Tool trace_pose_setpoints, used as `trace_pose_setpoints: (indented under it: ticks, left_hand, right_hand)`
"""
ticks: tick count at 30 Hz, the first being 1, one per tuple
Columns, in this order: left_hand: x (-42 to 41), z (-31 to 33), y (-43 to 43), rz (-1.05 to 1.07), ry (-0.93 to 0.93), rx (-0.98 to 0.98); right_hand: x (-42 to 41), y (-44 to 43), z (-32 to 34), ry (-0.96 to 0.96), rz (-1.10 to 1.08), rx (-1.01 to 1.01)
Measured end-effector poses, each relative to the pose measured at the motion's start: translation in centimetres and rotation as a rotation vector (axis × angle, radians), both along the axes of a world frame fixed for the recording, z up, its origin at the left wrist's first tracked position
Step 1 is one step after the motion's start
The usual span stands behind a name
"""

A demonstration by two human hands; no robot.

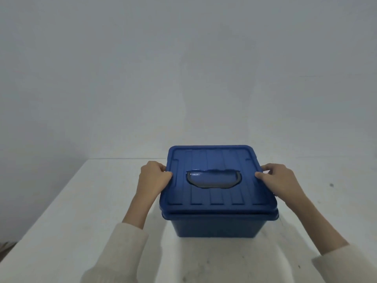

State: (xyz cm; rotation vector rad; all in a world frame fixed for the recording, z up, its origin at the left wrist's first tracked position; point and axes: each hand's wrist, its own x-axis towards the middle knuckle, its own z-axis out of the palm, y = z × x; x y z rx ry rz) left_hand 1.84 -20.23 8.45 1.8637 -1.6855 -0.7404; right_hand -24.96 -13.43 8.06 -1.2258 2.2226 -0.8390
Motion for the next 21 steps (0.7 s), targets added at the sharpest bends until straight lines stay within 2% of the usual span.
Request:
trace_pose_setpoints:
  ticks: [3,6,11,15,19,21]
  left_hand:
    - [0.1,-0.4,0.3,-0.01,-0.073,0.008]
    - [0.3,-1.2,0.8,-0.022,-0.063,0.051]
    - [0.1,-2.5,1.3,0.052,0.395,0.258]
    - [-0.9,-2.9,0.9,0.094,0.524,0.3]
    - [-1.9,-2.8,0.6,0.115,0.739,0.385]
    - [-2.1,-2.9,0.5,0.143,0.774,0.383]
  right_hand:
    - [0.2,0.3,-0.3,0.167,0.025,0.097]
    - [0.0,0.8,-1.1,0.199,0.03,0.109]
    - [0.2,1.6,-2.2,0.011,0.018,0.043]
    - [-0.3,1.1,-2.2,-0.095,-0.045,-0.019]
    - [-1.2,0.4,-2.2,-0.174,-0.111,-0.046]
    - [-1.4,0.3,-2.4,-0.178,-0.106,-0.035]
